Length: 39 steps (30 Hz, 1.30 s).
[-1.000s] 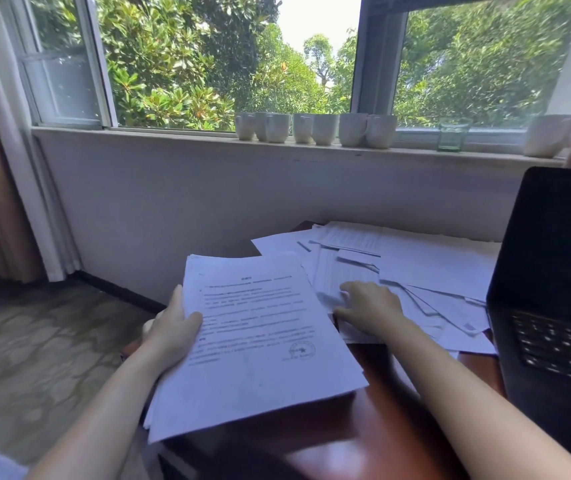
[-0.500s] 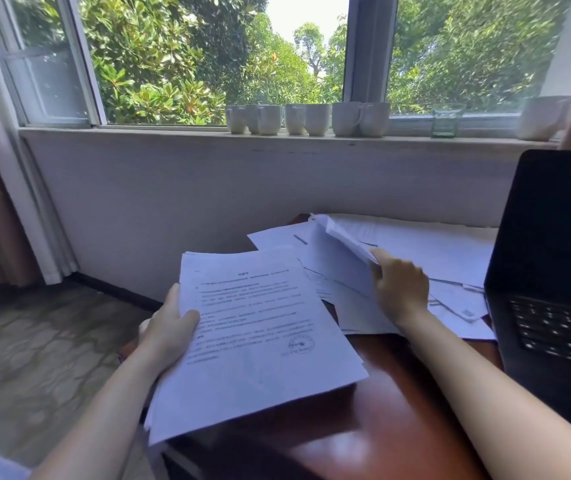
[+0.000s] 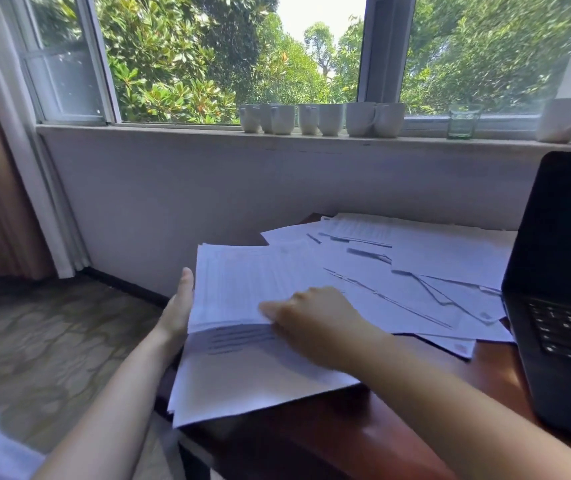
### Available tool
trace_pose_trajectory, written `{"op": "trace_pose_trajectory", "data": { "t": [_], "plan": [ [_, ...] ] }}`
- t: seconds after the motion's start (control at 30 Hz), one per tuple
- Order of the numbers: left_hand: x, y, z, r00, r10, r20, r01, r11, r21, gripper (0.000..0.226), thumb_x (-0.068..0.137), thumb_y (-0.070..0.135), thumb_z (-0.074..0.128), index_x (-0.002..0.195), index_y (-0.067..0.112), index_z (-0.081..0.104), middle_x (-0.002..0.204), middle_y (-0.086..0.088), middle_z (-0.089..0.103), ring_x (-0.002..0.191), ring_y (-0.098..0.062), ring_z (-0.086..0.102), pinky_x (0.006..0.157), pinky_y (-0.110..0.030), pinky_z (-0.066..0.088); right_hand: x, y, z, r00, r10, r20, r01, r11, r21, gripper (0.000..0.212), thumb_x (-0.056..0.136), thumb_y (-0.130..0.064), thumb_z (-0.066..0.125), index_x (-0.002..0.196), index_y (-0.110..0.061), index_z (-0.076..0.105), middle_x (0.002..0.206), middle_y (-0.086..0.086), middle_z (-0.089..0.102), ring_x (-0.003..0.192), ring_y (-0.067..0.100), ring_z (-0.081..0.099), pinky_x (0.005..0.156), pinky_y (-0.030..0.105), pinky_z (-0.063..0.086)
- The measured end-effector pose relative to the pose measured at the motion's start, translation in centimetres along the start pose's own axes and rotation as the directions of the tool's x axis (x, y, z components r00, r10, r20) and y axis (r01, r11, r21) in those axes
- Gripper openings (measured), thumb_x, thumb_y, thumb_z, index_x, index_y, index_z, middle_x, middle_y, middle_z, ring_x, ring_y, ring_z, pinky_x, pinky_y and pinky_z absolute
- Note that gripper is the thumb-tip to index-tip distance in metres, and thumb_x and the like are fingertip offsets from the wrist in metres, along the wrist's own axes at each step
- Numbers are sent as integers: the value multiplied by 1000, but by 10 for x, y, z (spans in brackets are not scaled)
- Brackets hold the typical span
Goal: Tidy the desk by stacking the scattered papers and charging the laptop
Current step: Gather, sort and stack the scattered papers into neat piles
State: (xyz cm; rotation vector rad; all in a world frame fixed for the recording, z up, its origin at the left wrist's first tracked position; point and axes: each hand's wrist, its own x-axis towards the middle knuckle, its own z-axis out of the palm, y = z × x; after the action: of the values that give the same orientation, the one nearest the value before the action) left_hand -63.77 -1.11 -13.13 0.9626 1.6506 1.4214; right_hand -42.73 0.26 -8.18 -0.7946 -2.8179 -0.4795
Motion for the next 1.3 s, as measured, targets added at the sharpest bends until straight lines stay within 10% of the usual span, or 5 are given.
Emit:
{"op": "trace_pose_trajectory", "data": {
  "t": [0.07, 0.27, 0.4, 0.67, 1.3],
  "plan": [
    [1, -1, 0, 1000, 18, 18, -17, 999, -49, 62, 103, 46, 16, 78, 9, 59, 59, -8, 66, 70, -19, 60, 62, -28, 44, -4, -10, 1, 998, -58, 11, 58, 998, -13, 16, 98, -21, 40, 92, -16, 54, 94, 12, 66, 84, 36, 61, 46, 27, 10],
    [5, 3, -5, 993, 21, 116, -26, 999, 41, 35, 88, 36, 54, 101, 4, 57, 90, -6, 63, 81, -20, 59, 70, -28, 45, -7, -5, -19, 994, -42, 98, 19, 975, 222, 33, 98, -35, 36, 73, -20, 52, 71, 1, 54, 75, 29, 43, 50, 25, 22],
    [18, -11, -14, 999, -32, 35, 20, 953, 301, 52, 54, 40, 60, 103, 22, 55, 100, 2, 66, 94, -23, 63, 89, -39, 49, -10, -3, -17, 982, -78, 173, 2, 915, 404, 42, 86, -56, 50, 109, -24, 63, 111, -9, 65, 104, 14, 55, 84, 30, 46],
    [17, -16, -16, 999, -33, 2, 29, 908, 419, 49, 55, 48, 53, 102, 35, 51, 101, 7, 67, 102, -25, 62, 94, -49, 48, -16, -7, -7, 898, -154, 412, -57, 888, 456, 94, 72, -59, 70, 147, -42, 16, 155, -14, 12, 144, 6, -1, 118, 33, 4],
    [18, -20, -12, 1000, 27, 10, -29, 919, 394, 38, 60, 47, 52, 96, 35, 51, 99, 9, 65, 105, -28, 59, 95, -51, 46, -9, 2, 4, 986, 3, 167, -114, 746, 656, 49, 87, -43, 61, 131, -23, 55, 139, -10, 49, 129, 2, 39, 107, 15, 24]
  ]
}}
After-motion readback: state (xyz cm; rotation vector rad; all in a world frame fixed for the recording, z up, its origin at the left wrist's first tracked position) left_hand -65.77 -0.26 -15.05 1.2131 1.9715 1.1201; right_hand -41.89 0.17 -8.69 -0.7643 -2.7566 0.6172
